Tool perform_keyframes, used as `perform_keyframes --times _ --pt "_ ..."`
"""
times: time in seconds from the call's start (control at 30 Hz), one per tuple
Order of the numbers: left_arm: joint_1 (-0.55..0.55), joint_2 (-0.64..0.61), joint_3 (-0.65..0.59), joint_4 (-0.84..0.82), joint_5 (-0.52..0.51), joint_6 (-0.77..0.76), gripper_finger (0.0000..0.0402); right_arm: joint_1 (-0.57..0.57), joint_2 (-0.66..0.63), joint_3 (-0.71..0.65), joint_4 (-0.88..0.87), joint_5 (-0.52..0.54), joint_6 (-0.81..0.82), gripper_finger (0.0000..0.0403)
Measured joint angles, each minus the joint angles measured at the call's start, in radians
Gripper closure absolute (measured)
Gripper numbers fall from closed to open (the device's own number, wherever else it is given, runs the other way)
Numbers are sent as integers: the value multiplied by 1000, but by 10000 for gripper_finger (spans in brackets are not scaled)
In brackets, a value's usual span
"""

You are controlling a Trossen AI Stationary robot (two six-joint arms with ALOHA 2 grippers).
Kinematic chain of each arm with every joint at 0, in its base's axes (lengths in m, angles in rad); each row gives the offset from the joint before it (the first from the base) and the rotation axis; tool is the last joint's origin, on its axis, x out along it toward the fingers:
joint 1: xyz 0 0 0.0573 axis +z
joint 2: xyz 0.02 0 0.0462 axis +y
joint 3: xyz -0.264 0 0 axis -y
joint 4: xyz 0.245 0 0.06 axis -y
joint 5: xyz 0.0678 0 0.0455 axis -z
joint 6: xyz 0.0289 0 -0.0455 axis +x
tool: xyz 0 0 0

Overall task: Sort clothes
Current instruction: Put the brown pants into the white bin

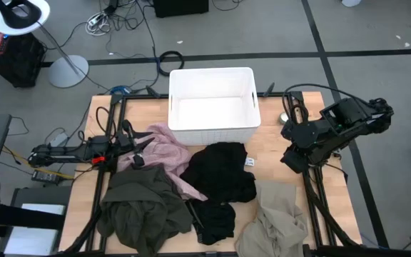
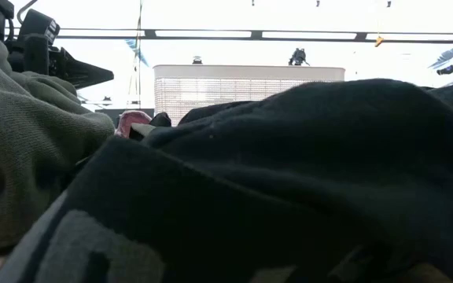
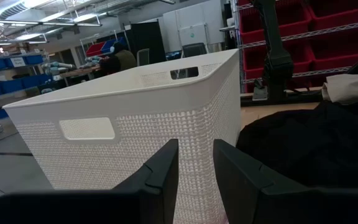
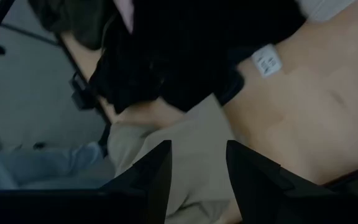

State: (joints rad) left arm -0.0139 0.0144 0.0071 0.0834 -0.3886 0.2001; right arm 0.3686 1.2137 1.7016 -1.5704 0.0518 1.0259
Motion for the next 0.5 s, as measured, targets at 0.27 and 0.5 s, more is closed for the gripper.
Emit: perform_keyframes --times 0.27,0.5 --pt "0 0 0 0 0 0 296 51 0 -52 0 123 -51 261" --pt "0 0 0 0 0 0 296 216 14 -181 0 18 -81 261"
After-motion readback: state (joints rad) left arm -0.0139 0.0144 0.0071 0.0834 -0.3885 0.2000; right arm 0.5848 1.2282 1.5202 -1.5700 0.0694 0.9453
